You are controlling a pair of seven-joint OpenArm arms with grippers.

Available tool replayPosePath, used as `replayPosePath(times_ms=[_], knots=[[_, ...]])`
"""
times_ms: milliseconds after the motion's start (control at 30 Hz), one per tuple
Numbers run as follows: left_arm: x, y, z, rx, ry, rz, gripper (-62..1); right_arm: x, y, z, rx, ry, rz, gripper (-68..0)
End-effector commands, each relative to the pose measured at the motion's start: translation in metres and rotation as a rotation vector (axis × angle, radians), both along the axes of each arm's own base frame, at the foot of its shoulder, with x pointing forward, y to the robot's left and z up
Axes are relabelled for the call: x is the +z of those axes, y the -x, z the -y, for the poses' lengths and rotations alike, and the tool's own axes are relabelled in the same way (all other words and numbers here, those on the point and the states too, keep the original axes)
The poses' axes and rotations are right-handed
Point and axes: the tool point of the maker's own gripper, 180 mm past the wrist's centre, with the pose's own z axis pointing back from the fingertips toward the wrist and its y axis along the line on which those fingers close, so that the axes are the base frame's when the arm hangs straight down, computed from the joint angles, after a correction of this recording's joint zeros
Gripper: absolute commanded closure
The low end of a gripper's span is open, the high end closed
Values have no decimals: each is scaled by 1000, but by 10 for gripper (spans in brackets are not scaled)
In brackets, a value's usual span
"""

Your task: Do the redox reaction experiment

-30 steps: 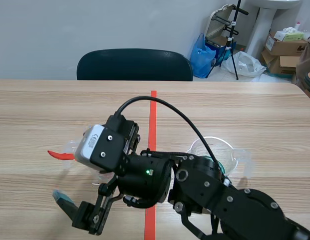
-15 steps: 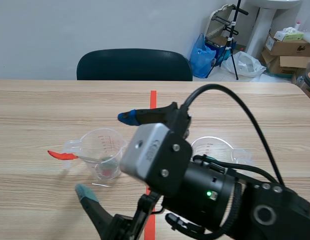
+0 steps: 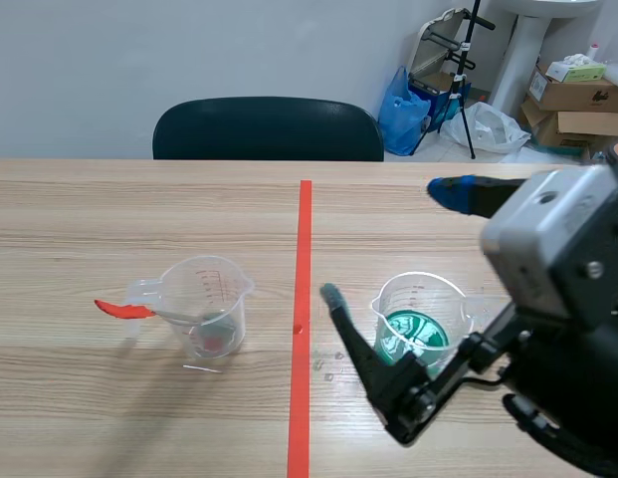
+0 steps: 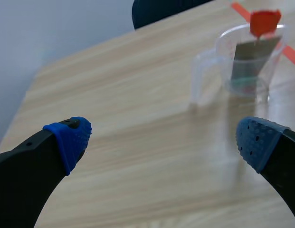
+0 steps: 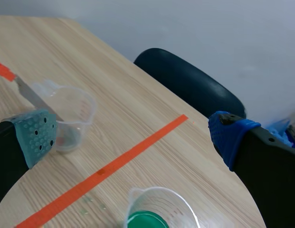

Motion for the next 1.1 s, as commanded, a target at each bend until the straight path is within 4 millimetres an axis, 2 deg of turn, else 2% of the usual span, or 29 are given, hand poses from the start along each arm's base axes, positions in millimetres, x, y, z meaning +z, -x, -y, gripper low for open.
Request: replayPosePath(times_ms=[0,167,400,667,1067], knots=[[3,-8,5,-9,8,18,-623,9,1,3,-5,-22,3,-679],[-1,-38,22,-25,56,28,-623,9,3,19,-34,-33,-51,-679],[-1,-57,63,-140,102,50,-623,19,8,32,-24,-41,-71,-679],[-3,-59,71,-162,80,42,-623,36,4,37,-24,-70,-99,-679],[-5,-60,74,-214,61,25,-623,31,3,38,-31,-52,-122,-679]])
